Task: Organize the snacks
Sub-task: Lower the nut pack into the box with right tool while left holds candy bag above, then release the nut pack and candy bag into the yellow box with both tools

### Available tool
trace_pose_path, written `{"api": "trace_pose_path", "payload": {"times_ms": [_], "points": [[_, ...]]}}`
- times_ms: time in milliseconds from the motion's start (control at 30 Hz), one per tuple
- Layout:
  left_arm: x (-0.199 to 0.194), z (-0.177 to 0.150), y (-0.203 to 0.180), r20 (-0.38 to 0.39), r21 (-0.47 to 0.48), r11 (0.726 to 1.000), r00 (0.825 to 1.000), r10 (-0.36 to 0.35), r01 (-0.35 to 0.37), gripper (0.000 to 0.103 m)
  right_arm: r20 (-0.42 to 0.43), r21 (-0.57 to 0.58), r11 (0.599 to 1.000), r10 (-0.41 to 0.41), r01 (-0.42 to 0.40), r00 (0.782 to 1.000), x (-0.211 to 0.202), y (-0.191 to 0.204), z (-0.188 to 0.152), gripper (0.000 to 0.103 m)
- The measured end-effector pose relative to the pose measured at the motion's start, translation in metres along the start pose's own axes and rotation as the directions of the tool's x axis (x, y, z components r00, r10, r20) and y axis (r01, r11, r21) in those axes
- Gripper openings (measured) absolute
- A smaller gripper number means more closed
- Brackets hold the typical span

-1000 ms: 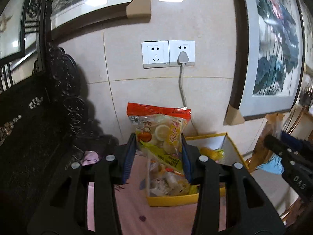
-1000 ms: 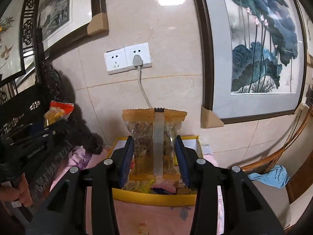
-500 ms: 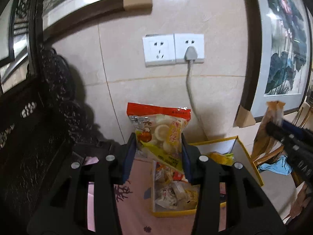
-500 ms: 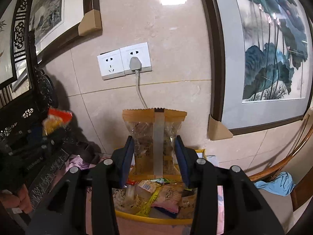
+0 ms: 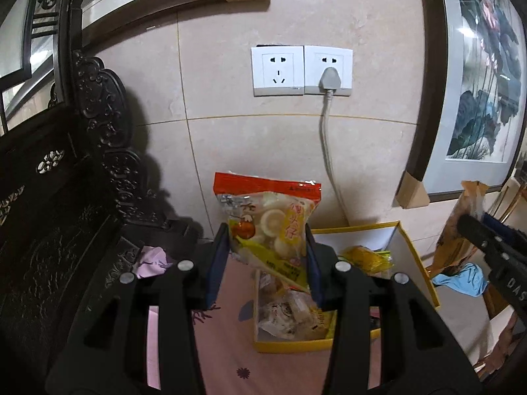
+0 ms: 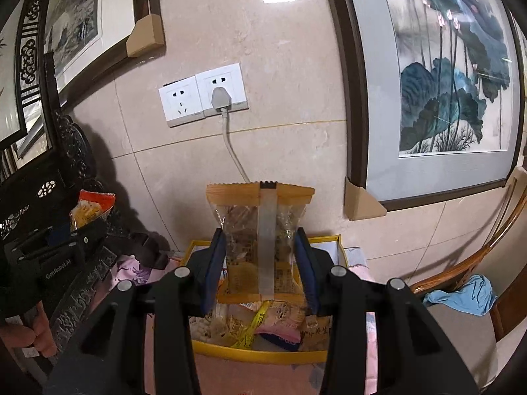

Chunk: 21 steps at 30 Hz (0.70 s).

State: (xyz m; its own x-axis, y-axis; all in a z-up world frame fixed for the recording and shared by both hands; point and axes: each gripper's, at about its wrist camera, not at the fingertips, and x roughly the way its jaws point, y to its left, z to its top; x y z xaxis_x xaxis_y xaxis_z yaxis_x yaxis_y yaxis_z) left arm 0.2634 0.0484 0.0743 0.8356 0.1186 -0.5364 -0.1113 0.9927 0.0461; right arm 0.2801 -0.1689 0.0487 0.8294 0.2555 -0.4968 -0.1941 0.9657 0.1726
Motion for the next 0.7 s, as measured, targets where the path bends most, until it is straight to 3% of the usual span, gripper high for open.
{"api": "trace_pose_path", "payload": {"times_ms": [133, 367, 700], "points": [[-0.0009, -0.0002, -0.0023, 0.003, 0.023, 0.999, 1.0, 0.029, -0.029, 0.043, 0.0, -0.006, 1.0, 0.006, -0.006, 1.0, -0.0032, 0.004, 0.0022, 0.042], [-0.0057, 0.0016, -0.0023, 0.025, 0.018, 1.0, 1.0, 0.01, -0.011, 0.043, 0.003, -0.009, 1.0, -0.016, 0.016, 1.0, -0.0076, 0.0049, 0.0072, 0.042], [-0.0022, -0.0009, -0.0026, -0.004, 0.032, 0.999, 1.0, -0.004, 0.004, 0.043, 0.003, 0.025, 1.0, -0.016, 0.016, 1.0, -0.0065, 0.0006, 0.003, 0.042]]}}
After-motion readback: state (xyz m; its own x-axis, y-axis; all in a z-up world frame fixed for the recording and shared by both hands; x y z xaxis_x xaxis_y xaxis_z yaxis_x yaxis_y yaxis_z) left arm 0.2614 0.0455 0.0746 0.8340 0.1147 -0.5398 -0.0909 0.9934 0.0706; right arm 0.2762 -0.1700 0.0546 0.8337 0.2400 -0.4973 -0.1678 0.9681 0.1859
